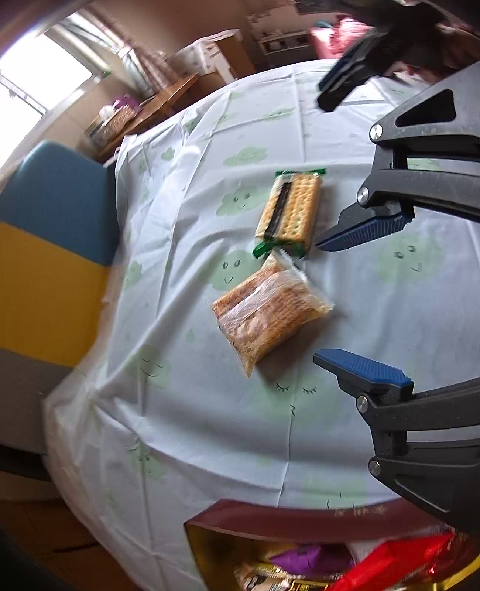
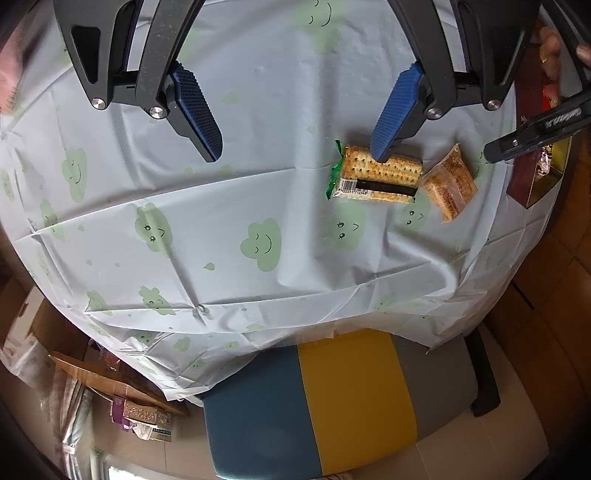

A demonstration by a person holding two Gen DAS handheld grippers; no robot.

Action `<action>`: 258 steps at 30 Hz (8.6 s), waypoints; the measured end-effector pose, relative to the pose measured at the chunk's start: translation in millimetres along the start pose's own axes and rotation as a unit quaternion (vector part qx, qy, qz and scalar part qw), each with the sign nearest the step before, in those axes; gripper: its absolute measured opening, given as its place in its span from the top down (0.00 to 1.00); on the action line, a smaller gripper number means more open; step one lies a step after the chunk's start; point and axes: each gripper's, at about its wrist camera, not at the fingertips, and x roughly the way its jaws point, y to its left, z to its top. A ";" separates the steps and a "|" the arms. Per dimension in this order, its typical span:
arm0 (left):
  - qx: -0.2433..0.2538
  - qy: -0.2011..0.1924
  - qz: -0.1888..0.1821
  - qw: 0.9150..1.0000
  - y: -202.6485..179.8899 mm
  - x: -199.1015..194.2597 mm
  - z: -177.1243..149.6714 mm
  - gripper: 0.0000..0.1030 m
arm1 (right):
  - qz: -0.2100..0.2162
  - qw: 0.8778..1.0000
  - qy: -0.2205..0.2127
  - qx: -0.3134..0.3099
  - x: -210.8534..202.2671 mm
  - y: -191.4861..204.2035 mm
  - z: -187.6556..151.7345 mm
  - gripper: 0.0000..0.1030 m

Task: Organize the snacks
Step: 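Grasp the clear bag of orange cake with the left gripper, then lift the cake bag with the left gripper while the right grasps the cracker pack, then carry the cake bag into the gold tin and release it with the left gripper, then carry the cracker pack into the gold tin and release it with the right gripper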

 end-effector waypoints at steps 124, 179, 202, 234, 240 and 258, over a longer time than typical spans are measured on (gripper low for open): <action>0.196 -0.103 0.030 0.975 -3.7 -10.5 -152.4 0.40 | 0.038 0.972 0.081 -0.218 69.1 79.9 -50.2 0.47; -0.140 -0.079 0.102 0.982 264.3 -115.6 -116.0 0.43 | 0.030 0.963 0.062 -0.259 59.5 86.8 -66.4 0.52; -0.117 -0.137 0.179 0.967 233.6 -140.5 -139.1 0.39 | 0.025 0.963 0.060 -0.262 59.5 86.7 -65.4 0.52; -0.066 -0.173 0.229 0.956 199.6 -150.9 -154.1 0.39 | 0.018 0.965 0.038 -0.258 60.9 91.7 -54.4 0.54; -0.062 -0.181 0.228 0.955 198.7 -156.8 -158.1 0.38 | 0.015 0.964 0.035 -0.262 61.6 93.1 -59.0 0.54; -0.117 -0.230 0.227 0.939 243.8 -196.2 -177.2 0.39 | 0.088 0.975 0.049 -0.199 30.2 117.6 -46.9 0.54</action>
